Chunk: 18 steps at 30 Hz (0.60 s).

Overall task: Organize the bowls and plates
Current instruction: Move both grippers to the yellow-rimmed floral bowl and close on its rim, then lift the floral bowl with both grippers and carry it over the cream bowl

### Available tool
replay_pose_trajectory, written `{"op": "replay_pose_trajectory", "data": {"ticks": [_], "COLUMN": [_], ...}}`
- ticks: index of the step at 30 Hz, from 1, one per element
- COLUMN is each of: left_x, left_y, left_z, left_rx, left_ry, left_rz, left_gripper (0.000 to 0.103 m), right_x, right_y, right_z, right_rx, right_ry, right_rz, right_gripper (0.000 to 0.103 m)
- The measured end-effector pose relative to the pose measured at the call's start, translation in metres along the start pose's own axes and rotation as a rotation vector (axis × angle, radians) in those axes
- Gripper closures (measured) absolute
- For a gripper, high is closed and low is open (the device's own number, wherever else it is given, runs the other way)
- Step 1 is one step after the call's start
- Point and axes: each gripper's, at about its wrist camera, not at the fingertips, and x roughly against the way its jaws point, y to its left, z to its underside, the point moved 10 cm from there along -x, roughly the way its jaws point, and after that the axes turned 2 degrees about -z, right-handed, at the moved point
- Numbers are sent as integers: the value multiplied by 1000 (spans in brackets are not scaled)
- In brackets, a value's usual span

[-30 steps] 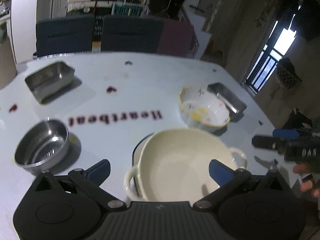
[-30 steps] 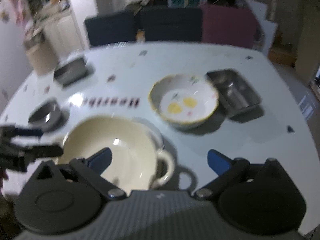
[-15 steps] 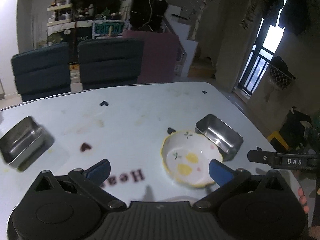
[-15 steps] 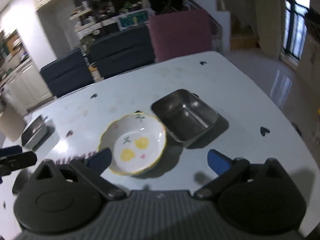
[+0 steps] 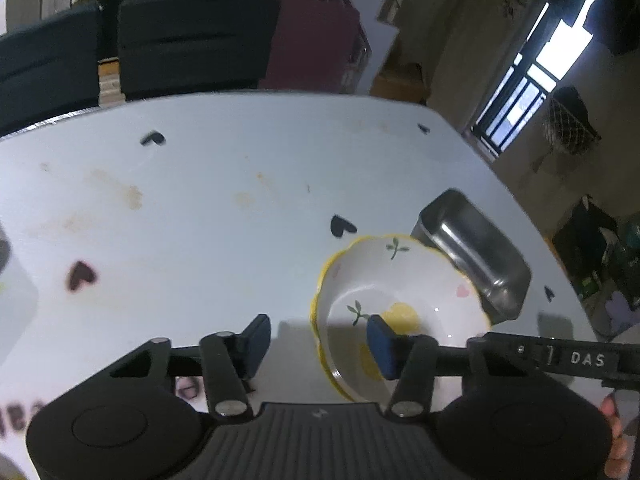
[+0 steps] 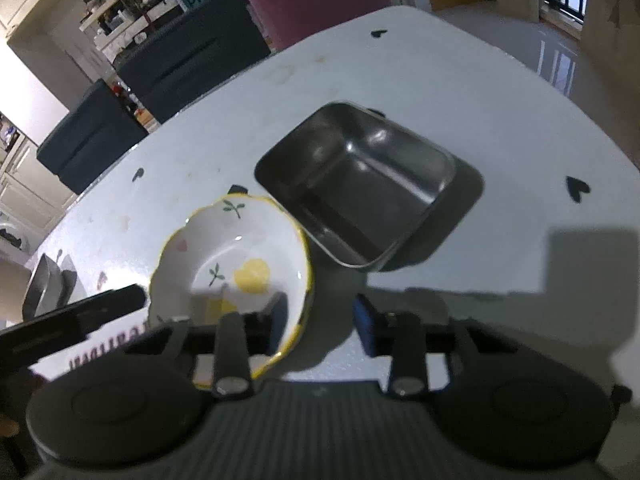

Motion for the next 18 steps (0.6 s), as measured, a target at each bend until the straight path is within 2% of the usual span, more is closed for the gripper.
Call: {"op": "replay_pose_trajectory", "data": {"ticks": [3, 5, 12, 13, 15, 18], "left_x": [-13, -19, -30, -31, -33, -33], "left_y": [1, 3, 8, 8, 4, -1], "left_z": [3, 5, 3, 3, 3, 2], "left_rx": [-2, 7, 45, 41, 35, 0], "left_ry": [16, 24, 16, 16, 18, 21], "left_rz": [-7, -11, -2, -2, 11, -8], "left_gripper": [67, 83, 81, 83, 93, 94], "right_x": [-8, -14, -31, -36, -37, -34], "right_y": [7, 8, 9, 8, 12, 16], "right_z": [1, 1, -2, -3, -4, -3], "right_rx": [29, 45, 56, 62, 69, 98], "right_ry": [11, 12, 25, 25, 25, 25], "right_rz": [10, 27, 49, 51, 46, 68], "right_gripper": [70, 76, 78, 79, 90, 91]}}
